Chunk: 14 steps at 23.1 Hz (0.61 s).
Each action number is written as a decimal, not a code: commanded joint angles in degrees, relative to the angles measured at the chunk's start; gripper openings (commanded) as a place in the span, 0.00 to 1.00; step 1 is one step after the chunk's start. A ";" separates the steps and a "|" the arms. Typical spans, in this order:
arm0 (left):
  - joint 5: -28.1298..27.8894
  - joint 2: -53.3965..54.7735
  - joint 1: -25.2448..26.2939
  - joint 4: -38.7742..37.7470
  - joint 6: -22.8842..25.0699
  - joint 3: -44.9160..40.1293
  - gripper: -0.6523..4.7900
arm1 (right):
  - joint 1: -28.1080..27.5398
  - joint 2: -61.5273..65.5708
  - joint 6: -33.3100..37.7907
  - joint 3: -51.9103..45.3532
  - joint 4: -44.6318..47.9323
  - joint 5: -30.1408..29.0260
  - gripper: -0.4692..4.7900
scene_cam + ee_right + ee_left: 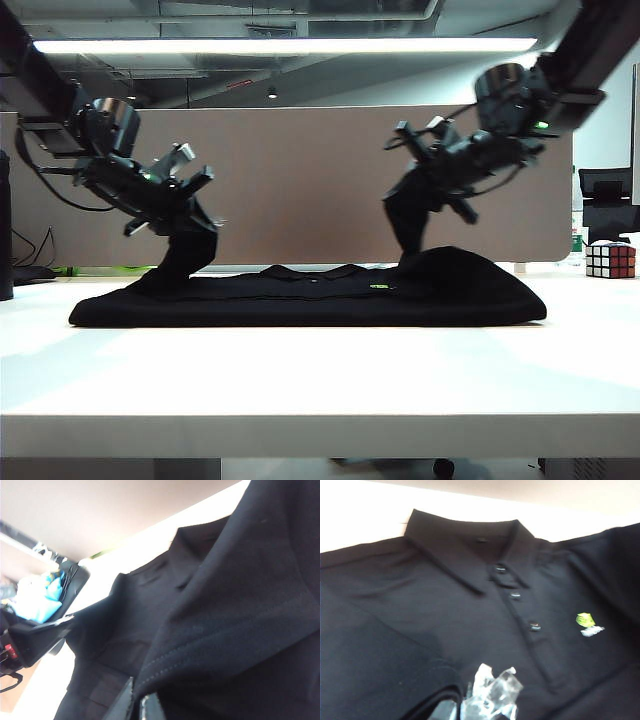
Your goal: Fold the bottom side of the T-shirt horizontally towards the center, about one-third of the way, then fold the sleeve back towards the center, creating a straight line along the edge of the T-shirt, and finally fold the bottom of the T-shirt up towards the top, creating a neat rectangle.
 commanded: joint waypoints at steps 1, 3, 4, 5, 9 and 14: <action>-1.01 0.74 -2.14 1.97 0.42 0.22 0.11 | 3.13 0.13 -2.10 0.42 -1.14 4.61 0.07; -0.87 2.19 -3.08 1.75 -0.02 0.22 0.11 | 4.33 1.36 -2.10 0.42 -1.55 5.27 0.07; -0.55 2.78 -3.45 1.73 -0.26 0.22 0.11 | 4.48 1.92 -2.10 0.42 -1.66 5.33 0.07; -0.48 3.72 -4.00 1.33 -0.24 0.22 0.11 | 4.83 2.73 -2.10 0.42 -2.67 5.75 0.07; -0.04 5.66 -5.64 1.09 -0.22 0.31 0.11 | 4.85 4.98 -2.12 0.39 -5.29 5.73 0.07; 0.00 7.15 -8.76 1.05 1.31 0.42 0.11 | 5.14 5.62 -2.40 0.37 -5.77 5.73 0.07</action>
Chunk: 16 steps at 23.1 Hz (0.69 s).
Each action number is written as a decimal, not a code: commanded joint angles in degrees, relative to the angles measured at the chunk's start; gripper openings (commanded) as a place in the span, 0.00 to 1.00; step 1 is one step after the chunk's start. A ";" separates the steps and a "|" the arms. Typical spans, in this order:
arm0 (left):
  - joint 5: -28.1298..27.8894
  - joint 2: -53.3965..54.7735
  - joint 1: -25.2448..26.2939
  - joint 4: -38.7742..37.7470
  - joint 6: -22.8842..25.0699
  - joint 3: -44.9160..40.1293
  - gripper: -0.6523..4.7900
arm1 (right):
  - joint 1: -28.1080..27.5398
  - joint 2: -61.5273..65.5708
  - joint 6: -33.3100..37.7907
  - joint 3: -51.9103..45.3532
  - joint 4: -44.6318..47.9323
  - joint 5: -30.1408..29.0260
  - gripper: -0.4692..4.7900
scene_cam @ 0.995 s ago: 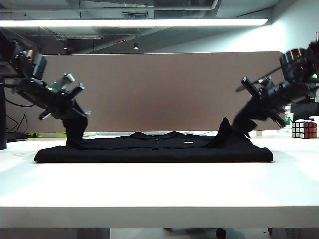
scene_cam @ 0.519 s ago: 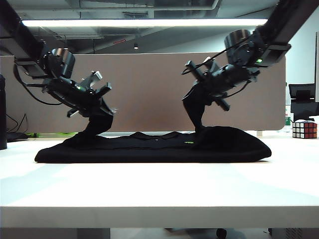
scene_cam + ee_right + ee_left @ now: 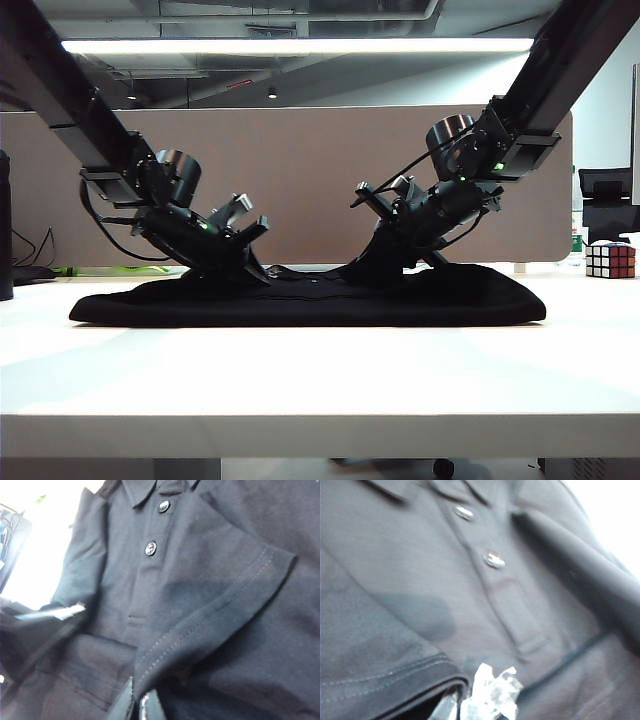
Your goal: Fold the bottom side of the T-shirt horizontally towards the center, about one-third of the way, then fold the sleeve back towards the center, creating a straight line along the edge of the T-shirt, and finally fold the bottom of the T-shirt up towards the top, creating a neat rectangle.
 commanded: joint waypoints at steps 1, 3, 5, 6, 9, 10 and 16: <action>-0.02 0.02 -1.49 0.26 1.68 0.39 0.11 | 0.13 -0.20 -0.81 0.26 0.42 -0.04 0.07; 0.04 0.02 -1.53 -0.04 3.26 0.39 0.12 | 0.13 -0.20 -1.73 0.26 0.44 -0.09 0.07; -0.20 -0.07 -1.46 -1.05 6.10 0.44 0.44 | 0.13 -0.20 -1.95 0.28 0.46 -0.11 0.08; -0.33 -0.17 -1.46 -2.80 8.68 0.44 0.75 | 0.13 -0.22 -3.63 0.28 0.48 -0.61 0.23; -1.40 -1.25 -1.33 -6.27 12.44 0.46 0.87 | 0.11 -0.22 -4.72 0.28 0.52 -1.51 0.83; -2.05 -2.12 -1.33 -7.10 14.47 0.46 0.88 | 0.07 -0.33 -4.72 0.31 0.68 -1.81 0.87; -3.08 -10.69 1.44 -19.17 17.79 0.48 0.86 | -0.70 -5.18 -4.74 0.37 0.13 -8.20 0.87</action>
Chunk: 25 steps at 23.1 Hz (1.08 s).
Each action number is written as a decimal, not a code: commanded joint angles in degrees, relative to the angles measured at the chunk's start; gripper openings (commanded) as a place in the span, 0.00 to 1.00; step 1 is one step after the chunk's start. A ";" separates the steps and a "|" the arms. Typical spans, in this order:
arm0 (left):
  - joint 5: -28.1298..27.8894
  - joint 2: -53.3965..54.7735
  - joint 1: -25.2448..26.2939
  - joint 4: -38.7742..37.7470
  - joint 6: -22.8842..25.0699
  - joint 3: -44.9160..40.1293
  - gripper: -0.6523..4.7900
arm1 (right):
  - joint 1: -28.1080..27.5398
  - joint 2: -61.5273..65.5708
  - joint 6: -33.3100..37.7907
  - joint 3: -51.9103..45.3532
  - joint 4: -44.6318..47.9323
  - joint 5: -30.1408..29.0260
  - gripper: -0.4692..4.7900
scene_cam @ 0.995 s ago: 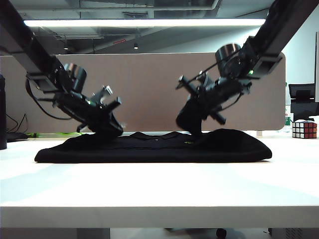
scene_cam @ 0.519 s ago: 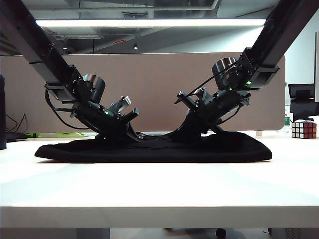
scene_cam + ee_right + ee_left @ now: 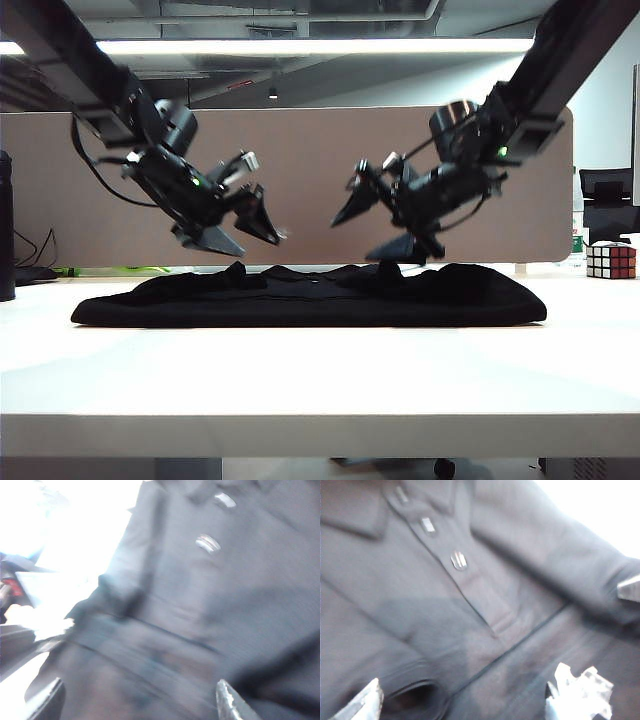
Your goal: Fold the bottom side of the T-shirt horizontally towards the center, about one-third of the way, then fold the sleeve back towards the center, creating a straight line along the edge of the T-shirt, and finally fold the bottom of the T-shirt up towards the top, creating a neat rectangle.
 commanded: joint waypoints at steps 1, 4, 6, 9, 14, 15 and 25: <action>-1.14 -4.13 2.43 -11.45 3.17 0.11 0.86 | -0.90 -4.96 -1.81 0.50 -2.51 -1.81 0.87; -2.93 -6.97 6.38 -26.29 6.82 0.11 0.86 | -3.26 -9.60 -8.90 0.50 -14.78 -1.97 0.87; 3.04 -7.50 9.40 -33.18 6.86 0.07 0.85 | -5.49 -11.93 -14.80 0.46 -24.74 -1.97 0.87; 7.26 -7.98 11.78 -37.88 7.91 0.04 0.83 | -8.02 -14.27 -19.93 0.37 -33.88 -2.16 0.87; 6.78 -13.22 13.11 -42.05 11.37 -7.67 0.73 | -10.80 -18.10 -24.90 -0.20 -41.00 -1.73 0.87; 6.95 -14.86 13.86 -42.05 11.37 -10.34 0.72 | -10.93 -18.84 -25.51 -0.87 -41.59 -1.77 0.87; 13.00 -34.10 19.23 -17.73 0.28 -41.62 0.56 | -15.39 -29.99 -19.37 -26.32 -28.72 -9.22 0.85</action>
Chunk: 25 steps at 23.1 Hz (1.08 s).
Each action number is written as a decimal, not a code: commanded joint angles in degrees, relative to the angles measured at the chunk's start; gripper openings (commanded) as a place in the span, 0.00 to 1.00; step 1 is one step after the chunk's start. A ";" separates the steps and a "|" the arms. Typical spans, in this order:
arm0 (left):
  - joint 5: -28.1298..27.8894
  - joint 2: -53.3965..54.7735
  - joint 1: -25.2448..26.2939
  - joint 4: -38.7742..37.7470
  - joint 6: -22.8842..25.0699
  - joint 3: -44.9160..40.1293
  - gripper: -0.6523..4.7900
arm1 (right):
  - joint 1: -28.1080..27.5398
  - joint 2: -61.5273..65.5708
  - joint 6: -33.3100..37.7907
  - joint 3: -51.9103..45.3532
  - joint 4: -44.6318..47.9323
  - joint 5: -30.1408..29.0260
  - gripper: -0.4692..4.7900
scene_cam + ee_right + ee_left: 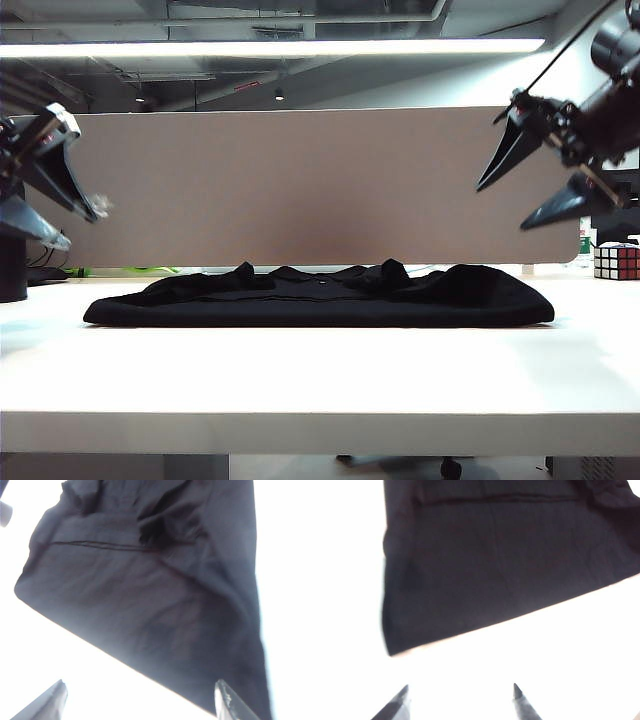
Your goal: Fold the bottom side of the T-shirt horizontally towards the center, about one-third of the way, then fold the sleeve back towards the center, creating a straight line along the edge of the T-shirt, and finally fold the bottom of the T-shirt up towards the top, creating a neat rectangle.
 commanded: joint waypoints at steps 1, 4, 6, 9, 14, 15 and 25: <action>0.37 -0.61 -0.83 4.11 -2.75 -5.53 0.56 | 0.74 -0.61 1.31 -4.92 1.95 -3.32 0.85; 0.26 -1.88 -0.42 8.76 -4.48 -11.19 0.56 | 0.46 -3.34 2.60 -10.80 6.67 -3.56 0.75; 0.52 -2.67 0.13 12.66 -5.88 -14.58 0.56 | -0.55 -5.70 4.37 -14.47 10.08 -3.58 0.73; 0.72 -3.10 0.11 20.33 -10.25 -18.99 0.56 | -1.68 -8.39 7.67 -19.50 14.82 -3.63 0.73; 1.11 -3.10 -0.02 29.24 -16.39 -23.34 0.56 | -2.58 -9.64 14.67 -26.03 22.53 -4.31 0.79; 1.11 -3.10 -0.02 29.49 -16.57 -23.45 0.56 | -2.58 -9.64 15.76 -27.10 23.85 -4.31 0.81; -2.10 -3.08 0.02 32.24 -19.06 -23.45 0.56 | -2.58 -9.60 29.16 -37.16 41.55 -2.29 0.81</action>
